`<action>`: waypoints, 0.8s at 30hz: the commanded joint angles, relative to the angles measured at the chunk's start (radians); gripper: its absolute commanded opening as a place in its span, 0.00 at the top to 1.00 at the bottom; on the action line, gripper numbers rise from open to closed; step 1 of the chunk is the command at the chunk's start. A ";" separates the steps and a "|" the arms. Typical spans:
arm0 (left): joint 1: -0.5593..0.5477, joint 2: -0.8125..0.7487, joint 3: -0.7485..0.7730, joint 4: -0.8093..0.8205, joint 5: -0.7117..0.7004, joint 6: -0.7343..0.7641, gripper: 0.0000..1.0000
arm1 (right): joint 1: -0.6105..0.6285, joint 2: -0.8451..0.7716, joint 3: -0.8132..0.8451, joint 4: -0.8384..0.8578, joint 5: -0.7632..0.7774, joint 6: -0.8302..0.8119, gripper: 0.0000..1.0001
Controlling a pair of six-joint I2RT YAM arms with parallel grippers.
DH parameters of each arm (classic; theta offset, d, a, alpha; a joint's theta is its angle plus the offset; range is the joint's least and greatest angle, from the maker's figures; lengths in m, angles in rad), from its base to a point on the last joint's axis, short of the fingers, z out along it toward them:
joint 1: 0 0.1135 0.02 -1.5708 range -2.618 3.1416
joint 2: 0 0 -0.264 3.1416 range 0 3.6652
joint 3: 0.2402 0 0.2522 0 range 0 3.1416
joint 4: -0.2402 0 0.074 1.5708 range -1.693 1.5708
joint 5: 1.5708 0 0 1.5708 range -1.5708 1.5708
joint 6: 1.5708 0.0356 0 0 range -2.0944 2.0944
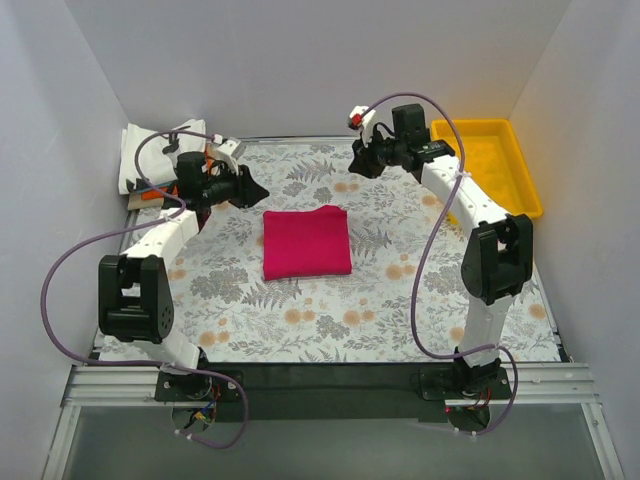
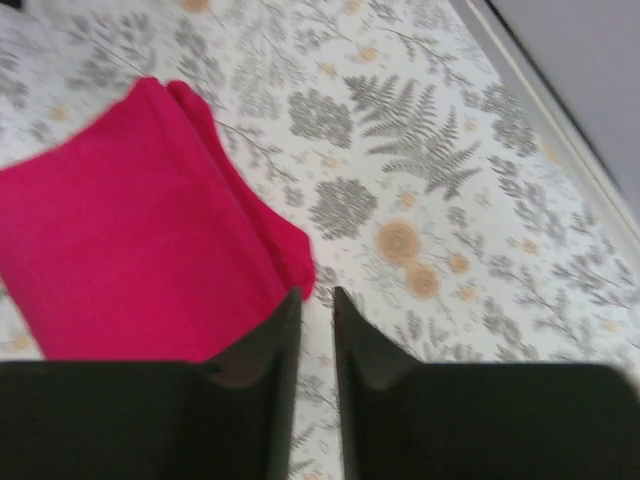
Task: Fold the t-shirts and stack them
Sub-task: Fold the tshirt
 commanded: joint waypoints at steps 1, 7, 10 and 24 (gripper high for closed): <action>-0.002 0.038 -0.076 0.130 0.122 -0.340 0.76 | -0.003 0.086 0.008 0.010 -0.231 0.260 0.85; -0.002 0.189 -0.139 0.435 0.172 -0.583 0.77 | -0.011 0.278 0.065 0.103 -0.381 0.468 0.89; 0.001 0.307 -0.123 0.517 0.154 -0.658 0.77 | -0.020 0.350 0.016 0.251 -0.408 0.583 0.89; 0.068 0.599 0.052 0.657 0.207 -0.803 0.70 | -0.071 0.563 0.192 0.383 -0.378 0.697 0.73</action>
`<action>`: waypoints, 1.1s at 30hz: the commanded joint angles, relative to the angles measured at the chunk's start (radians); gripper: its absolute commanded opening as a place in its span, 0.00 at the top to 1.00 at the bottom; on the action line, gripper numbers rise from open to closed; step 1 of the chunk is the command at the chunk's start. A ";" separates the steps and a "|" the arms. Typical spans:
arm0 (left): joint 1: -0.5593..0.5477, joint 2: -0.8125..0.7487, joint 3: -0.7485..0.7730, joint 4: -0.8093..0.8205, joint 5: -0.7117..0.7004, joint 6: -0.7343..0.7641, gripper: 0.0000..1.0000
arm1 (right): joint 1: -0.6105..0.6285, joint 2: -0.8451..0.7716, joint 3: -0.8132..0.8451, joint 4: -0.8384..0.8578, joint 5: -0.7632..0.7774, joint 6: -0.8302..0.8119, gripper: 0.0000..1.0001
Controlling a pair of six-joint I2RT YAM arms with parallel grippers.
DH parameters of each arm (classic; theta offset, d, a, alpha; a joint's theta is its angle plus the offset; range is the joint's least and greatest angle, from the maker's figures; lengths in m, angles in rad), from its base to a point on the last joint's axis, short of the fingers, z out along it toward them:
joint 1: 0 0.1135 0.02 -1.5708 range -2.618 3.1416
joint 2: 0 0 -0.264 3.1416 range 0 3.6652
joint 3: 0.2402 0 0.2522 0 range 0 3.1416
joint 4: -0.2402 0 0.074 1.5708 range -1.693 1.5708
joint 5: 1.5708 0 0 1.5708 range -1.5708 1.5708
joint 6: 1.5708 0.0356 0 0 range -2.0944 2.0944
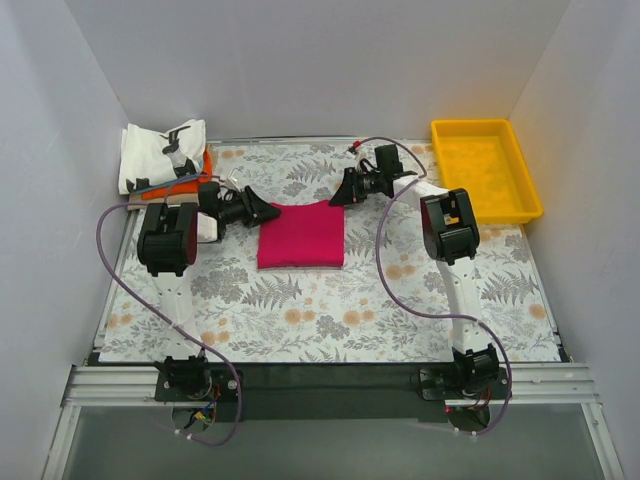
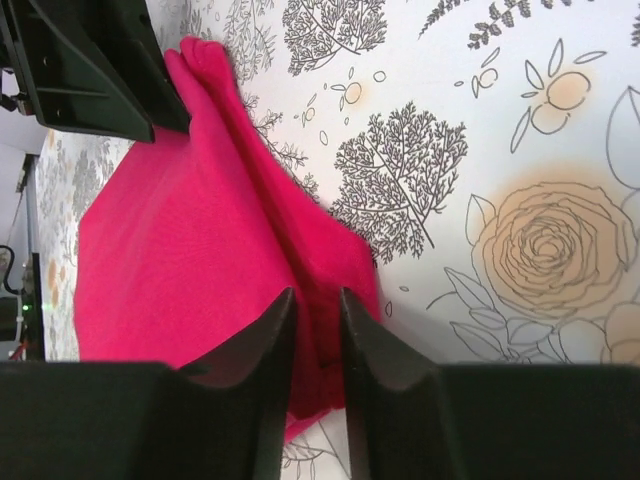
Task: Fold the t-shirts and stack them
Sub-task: Fold the tshirt, then neatly place the folded tshirt to the corner
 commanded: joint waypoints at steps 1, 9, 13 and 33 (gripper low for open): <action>0.017 -0.042 0.058 0.015 0.041 0.000 0.68 | -0.012 -0.060 0.031 0.038 -0.007 0.004 0.70; 0.017 -0.388 -0.195 -0.022 0.176 -0.013 0.64 | 0.020 -0.475 -0.310 0.061 -0.074 0.038 0.57; 0.000 -0.500 -0.341 -0.017 0.197 -0.035 0.64 | 0.089 -0.552 -0.505 0.139 -0.123 0.087 0.58; 0.017 -0.368 -0.456 -0.178 0.160 0.077 0.66 | 0.112 -0.446 -0.677 -0.004 -0.030 -0.034 0.65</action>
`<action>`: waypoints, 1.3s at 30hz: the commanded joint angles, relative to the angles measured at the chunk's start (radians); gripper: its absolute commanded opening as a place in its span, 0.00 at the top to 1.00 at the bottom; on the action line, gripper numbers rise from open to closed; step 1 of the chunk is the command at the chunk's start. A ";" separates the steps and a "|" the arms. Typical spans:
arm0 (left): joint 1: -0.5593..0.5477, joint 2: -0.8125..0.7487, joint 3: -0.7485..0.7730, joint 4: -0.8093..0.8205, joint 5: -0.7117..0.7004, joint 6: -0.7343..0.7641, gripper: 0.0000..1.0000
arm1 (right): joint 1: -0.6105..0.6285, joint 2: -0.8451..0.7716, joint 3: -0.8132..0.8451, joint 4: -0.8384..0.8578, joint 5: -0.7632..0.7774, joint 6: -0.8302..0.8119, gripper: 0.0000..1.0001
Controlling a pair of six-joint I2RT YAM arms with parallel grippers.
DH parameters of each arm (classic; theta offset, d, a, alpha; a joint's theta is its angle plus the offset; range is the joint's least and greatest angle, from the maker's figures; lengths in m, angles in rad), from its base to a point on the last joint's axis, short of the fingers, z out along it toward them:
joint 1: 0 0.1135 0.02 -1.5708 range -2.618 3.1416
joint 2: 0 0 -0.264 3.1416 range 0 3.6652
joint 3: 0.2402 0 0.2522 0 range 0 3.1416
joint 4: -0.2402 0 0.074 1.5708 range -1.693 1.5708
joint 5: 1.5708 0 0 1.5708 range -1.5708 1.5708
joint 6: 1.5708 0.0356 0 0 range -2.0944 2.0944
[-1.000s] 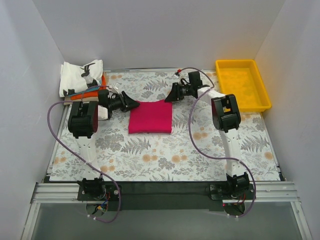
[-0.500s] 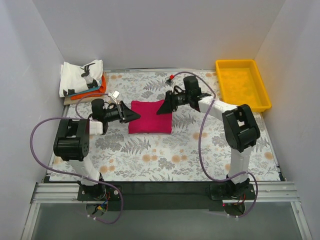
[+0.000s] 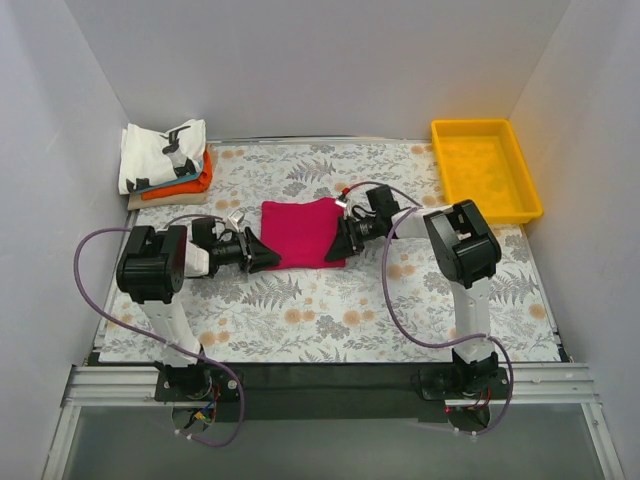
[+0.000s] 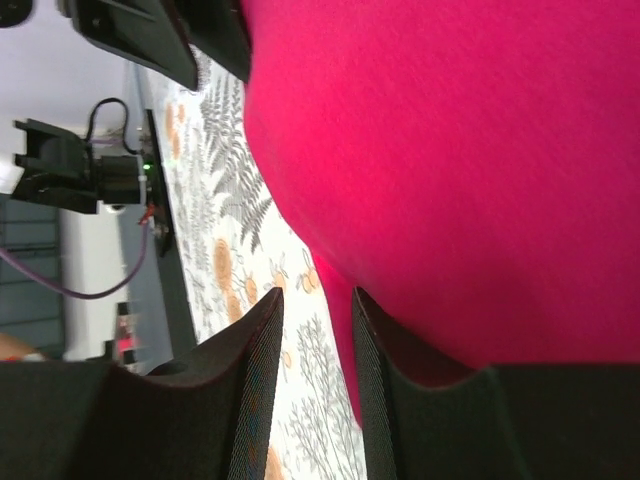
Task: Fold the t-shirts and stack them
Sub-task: Neatly place the folded tshirt to the corner
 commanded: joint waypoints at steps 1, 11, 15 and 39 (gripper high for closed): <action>0.015 -0.160 0.015 -0.143 0.028 0.162 0.66 | -0.031 -0.117 0.000 -0.170 0.101 -0.159 0.65; 0.213 -0.636 0.108 -0.473 -0.076 0.336 0.48 | 0.142 -0.284 0.232 -0.412 0.679 -0.356 0.55; 0.418 -0.656 0.134 -0.437 -0.075 0.223 0.37 | 0.246 -0.179 0.405 -0.431 0.894 -0.382 0.52; 0.483 -0.713 0.090 -0.658 -0.248 0.527 0.13 | 0.352 -0.108 0.306 -0.457 0.870 -0.603 0.47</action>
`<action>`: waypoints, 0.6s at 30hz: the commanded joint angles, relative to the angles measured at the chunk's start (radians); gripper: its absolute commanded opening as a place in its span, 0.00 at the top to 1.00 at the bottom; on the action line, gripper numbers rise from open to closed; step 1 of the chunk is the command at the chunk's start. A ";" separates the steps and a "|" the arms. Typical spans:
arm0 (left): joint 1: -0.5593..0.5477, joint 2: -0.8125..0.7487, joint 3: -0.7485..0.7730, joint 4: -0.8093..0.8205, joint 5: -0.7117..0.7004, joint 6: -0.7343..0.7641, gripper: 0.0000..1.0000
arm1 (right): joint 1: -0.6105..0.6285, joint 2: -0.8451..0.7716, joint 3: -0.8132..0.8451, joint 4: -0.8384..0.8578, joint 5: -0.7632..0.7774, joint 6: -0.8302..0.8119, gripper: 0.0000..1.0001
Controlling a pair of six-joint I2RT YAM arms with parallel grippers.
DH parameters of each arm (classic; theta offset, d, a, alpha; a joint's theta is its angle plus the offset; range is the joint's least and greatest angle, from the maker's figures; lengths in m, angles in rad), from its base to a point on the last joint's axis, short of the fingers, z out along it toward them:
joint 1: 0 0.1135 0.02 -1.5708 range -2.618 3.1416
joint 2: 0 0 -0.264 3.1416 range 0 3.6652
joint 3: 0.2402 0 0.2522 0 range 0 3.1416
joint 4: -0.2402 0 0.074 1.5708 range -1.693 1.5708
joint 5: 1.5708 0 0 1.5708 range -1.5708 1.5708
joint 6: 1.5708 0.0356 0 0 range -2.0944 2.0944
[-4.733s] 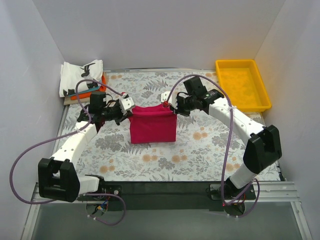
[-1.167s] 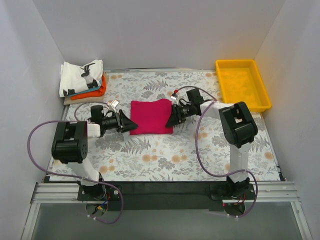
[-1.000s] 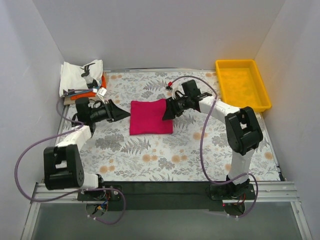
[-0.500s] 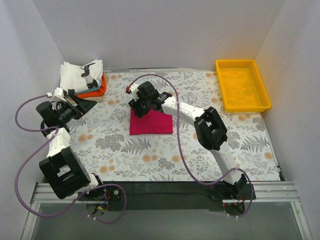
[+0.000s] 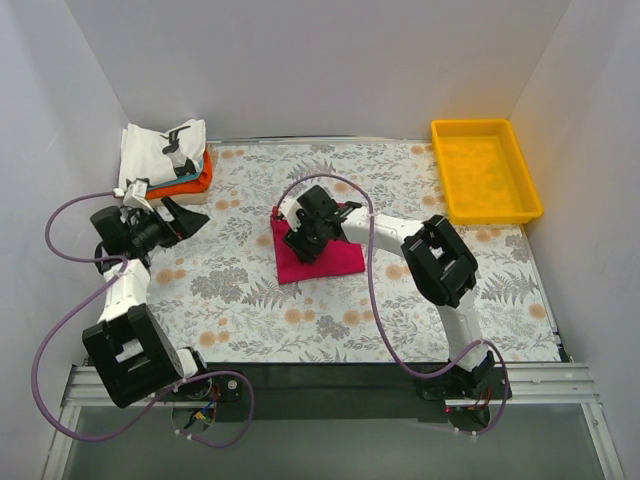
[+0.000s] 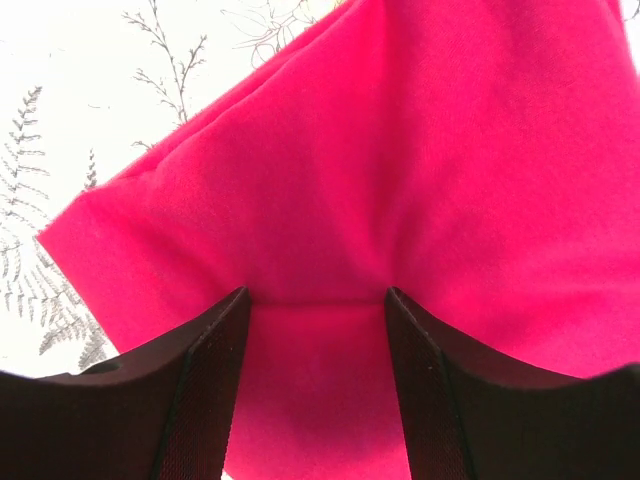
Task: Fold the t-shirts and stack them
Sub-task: Neatly place the folded tshirt to the corner
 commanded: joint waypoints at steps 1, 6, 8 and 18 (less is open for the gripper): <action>-0.035 -0.042 -0.032 -0.075 -0.097 0.042 0.07 | 0.001 -0.065 0.037 -0.054 0.021 0.005 0.47; -0.041 -0.013 -0.066 -0.032 -0.115 -0.087 0.06 | 0.027 -0.018 0.226 -0.103 0.051 0.136 0.47; -0.045 -0.002 -0.063 -0.029 -0.117 -0.091 0.05 | 0.039 0.037 0.315 -0.110 0.110 0.205 0.46; -0.049 -0.094 -0.114 0.028 -0.172 -0.115 0.02 | 0.082 0.306 0.625 -0.146 0.282 0.320 0.50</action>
